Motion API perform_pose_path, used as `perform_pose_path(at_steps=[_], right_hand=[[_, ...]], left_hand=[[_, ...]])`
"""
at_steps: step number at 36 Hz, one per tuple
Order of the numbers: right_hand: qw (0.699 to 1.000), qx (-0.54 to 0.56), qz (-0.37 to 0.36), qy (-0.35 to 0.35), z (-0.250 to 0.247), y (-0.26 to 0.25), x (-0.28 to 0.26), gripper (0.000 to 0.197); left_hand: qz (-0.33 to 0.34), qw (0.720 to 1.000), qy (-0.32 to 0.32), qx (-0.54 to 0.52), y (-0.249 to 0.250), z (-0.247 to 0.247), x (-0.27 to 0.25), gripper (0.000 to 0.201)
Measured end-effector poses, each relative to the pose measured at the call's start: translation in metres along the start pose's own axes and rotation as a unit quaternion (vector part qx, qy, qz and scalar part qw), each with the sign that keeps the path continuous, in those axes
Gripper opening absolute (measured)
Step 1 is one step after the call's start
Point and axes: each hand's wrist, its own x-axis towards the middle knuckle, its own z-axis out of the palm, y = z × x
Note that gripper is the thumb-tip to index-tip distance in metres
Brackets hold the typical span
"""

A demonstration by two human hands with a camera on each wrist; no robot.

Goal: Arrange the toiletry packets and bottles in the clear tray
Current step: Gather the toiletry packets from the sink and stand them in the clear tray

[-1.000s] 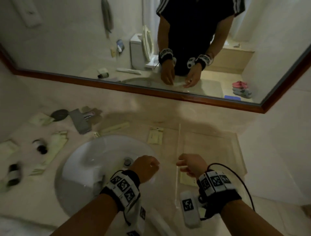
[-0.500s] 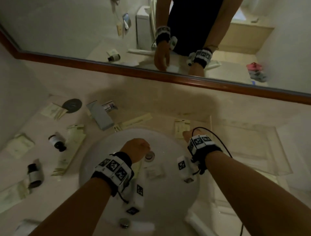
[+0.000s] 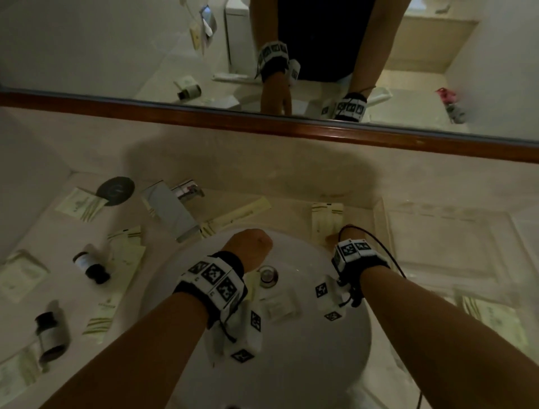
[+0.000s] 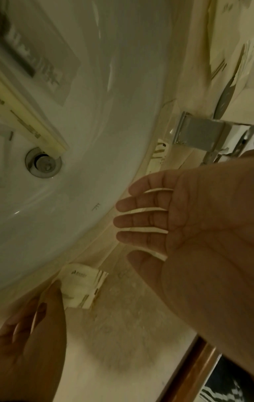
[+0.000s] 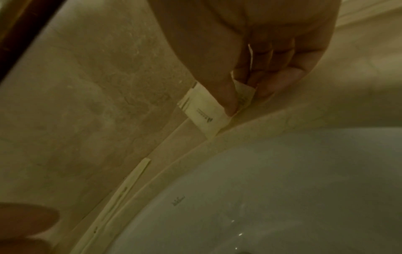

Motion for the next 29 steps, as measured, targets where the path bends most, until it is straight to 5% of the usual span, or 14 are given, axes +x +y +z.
perform_pose_path(at_steps=[5,10,15,18,21,24,26,29], right_hand=[[0.974,0.225,-0.016,0.018,0.016,0.003,0.036,0.058],[0.933,0.346,-0.096,0.001,0.009,0.001,0.024,0.011],[0.916,0.38,-0.126,0.002,0.008,0.01,-0.009,0.016],[0.907,0.398,-0.137,0.017,0.008,0.02,-0.024,0.007],[0.91,0.392,-0.137,0.025,0.005,0.036,-0.036,0.021],[0.909,0.385,-0.156,0.036,0.004,0.053,-0.046,0.017],[0.902,0.397,-0.162,0.048,0.004,0.069,-0.053,0.015],[0.866,0.472,-0.154,0.064,0.01,0.099,-0.058,0.011]], left_hand=[[0.032,0.999,0.01,-0.015,0.009,0.002,0.006,0.04],[0.058,0.995,0.027,-0.078,0.021,0.011,0.006,0.05],[0.082,0.993,0.03,-0.074,0.029,0.022,-0.011,0.037],[0.087,0.984,0.06,-0.142,0.034,0.029,-0.031,0.038],[0.1,0.97,0.066,-0.212,0.037,0.038,-0.054,0.036],[0.13,0.974,0.082,-0.165,0.045,0.048,-0.066,0.02],[0.141,0.975,0.1,-0.142,0.055,0.057,-0.072,0.031],[0.139,0.975,0.103,-0.141,0.071,0.074,-0.077,0.026]])
